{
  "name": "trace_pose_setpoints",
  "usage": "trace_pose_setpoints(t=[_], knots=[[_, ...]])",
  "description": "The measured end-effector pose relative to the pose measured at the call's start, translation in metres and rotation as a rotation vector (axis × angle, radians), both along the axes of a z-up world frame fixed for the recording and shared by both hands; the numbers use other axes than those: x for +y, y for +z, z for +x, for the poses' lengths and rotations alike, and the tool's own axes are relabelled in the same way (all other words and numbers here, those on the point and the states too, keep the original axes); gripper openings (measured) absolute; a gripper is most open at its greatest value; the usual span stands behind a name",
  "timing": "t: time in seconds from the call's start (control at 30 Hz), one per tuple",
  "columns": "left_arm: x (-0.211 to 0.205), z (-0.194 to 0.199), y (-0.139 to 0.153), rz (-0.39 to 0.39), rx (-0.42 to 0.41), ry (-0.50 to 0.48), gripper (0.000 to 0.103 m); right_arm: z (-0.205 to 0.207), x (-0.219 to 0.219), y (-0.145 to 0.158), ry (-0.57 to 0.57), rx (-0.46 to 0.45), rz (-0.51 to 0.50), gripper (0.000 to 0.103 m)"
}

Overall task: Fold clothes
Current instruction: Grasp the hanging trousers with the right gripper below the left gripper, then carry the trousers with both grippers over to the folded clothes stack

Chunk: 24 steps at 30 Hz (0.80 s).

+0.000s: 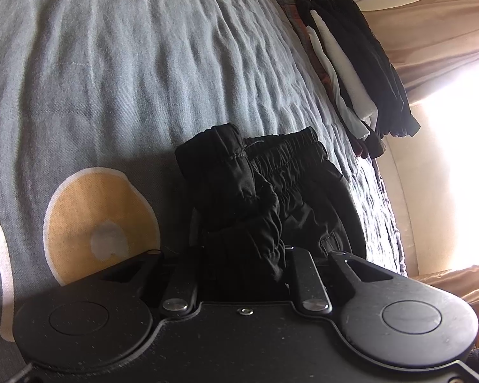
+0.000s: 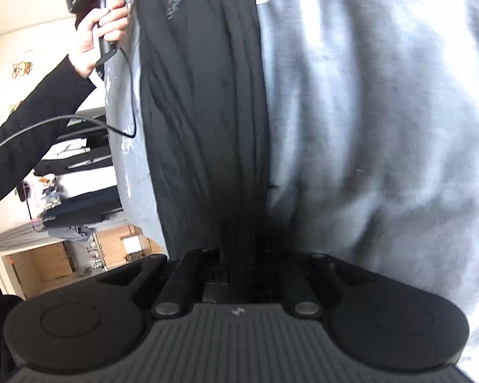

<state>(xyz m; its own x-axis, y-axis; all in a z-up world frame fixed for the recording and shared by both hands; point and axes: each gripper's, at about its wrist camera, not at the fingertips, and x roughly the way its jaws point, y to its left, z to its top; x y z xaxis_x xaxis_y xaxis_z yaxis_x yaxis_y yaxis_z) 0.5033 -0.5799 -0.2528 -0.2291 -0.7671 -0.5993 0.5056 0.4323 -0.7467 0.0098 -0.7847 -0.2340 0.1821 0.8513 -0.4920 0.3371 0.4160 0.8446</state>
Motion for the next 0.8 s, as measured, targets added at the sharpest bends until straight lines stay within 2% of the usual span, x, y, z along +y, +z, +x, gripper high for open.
trace_pose_setpoints(t=[0.2,0.4,0.6,0.8], knots=[[0.006,-0.002,0.015,-0.025,0.011,-0.005,0.016,0.01,0.013,0.029,-0.013,-0.093,0.095,0.004],[0.012,-0.007,0.044,-0.058,0.011,-0.024,0.015,0.017,0.014,0.059,-0.042,-0.136,0.17,0.004],[0.014,-0.019,0.094,-0.089,-0.024,-0.066,0.015,0.021,0.01,0.097,-0.033,-0.175,0.206,0.004],[0.016,-0.039,0.169,-0.144,-0.076,-0.05,0.015,0.02,0.006,0.148,-0.032,-0.242,0.227,0.004]])
